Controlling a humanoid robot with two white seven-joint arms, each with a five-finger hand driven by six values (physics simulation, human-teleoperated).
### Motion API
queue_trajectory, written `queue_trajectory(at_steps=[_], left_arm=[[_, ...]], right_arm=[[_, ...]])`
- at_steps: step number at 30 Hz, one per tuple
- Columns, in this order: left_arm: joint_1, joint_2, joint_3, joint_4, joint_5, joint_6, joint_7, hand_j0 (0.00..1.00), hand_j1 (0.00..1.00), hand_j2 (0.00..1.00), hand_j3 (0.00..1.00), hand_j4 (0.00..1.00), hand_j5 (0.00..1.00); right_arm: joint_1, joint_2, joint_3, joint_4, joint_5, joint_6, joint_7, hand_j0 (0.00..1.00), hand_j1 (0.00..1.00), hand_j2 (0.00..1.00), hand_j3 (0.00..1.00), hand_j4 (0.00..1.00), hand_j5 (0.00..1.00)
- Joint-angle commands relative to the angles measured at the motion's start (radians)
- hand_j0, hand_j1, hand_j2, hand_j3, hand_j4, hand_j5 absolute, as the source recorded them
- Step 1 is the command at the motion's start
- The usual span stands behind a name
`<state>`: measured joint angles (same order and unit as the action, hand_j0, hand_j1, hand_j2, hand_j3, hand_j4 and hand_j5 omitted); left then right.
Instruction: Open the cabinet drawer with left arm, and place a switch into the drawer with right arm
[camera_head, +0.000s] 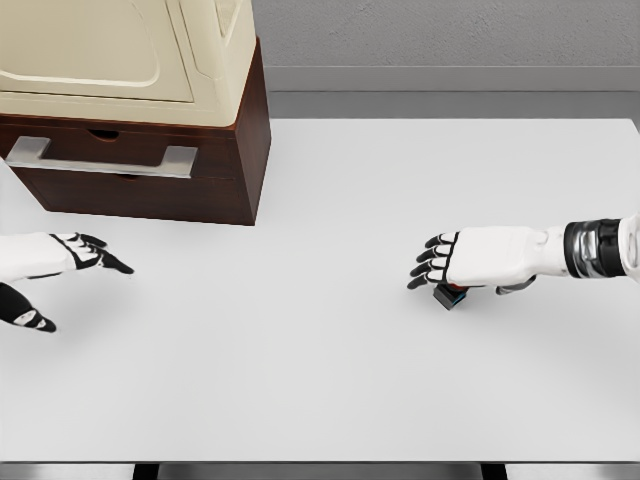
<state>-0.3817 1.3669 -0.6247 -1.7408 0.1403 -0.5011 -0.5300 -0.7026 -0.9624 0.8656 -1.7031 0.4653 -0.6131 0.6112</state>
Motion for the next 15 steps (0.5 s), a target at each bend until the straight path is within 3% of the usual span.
queue_trajectory(at_steps=[1, 3, 6, 8, 9, 15], left_arm=[[-0.005, 0.044, 0.020, 0.000, 0.097, -0.062, 0.001, 1.00, 1.00, 1.00, 1.00, 1.00, 1.00], [-0.062, 0.051, 0.028, 0.001, 0.151, -0.076, 0.002, 1.00, 1.00, 1.00, 1.00, 1.00, 1.00], [-0.094, 0.028, 0.031, 0.009, 0.148, -0.047, 0.007, 1.00, 1.00, 1.00, 1.00, 1.00, 1.00], [-0.128, -0.043, 0.036, 0.035, 0.122, 0.070, 0.002, 1.00, 1.00, 1.00, 1.00, 1.00, 1.00], [-0.129, -0.066, 0.036, 0.040, 0.088, 0.111, 0.002, 1.00, 1.00, 1.00, 1.00, 1.00, 1.00], [-0.157, -0.112, 0.036, 0.040, 0.088, 0.265, 0.012, 1.00, 1.00, 1.00, 1.00, 1.00, 1.00]], right_arm=[[0.000, -0.001, 0.000, 0.000, -0.004, 0.002, 0.000, 1.00, 1.00, 1.00, 1.00, 1.00, 1.00], [0.000, -0.001, 0.000, 0.000, -0.004, 0.002, 0.000, 1.00, 1.00, 1.00, 1.00, 1.00, 1.00], [0.000, -0.001, 0.000, 0.000, -0.004, 0.002, 0.000, 1.00, 1.00, 1.00, 1.00, 1.00, 1.00], [0.000, -0.001, 0.000, 0.000, -0.004, 0.002, 0.000, 1.00, 1.00, 1.00, 1.00, 1.00, 1.00], [0.000, -0.001, 0.000, 0.000, -0.004, 0.002, 0.000, 1.00, 1.00, 1.00, 1.00, 1.00, 1.00], [0.000, -0.001, 0.000, 0.000, -0.004, 0.002, 0.000, 1.00, 1.00, 1.00, 1.00, 1.00, 1.00]])
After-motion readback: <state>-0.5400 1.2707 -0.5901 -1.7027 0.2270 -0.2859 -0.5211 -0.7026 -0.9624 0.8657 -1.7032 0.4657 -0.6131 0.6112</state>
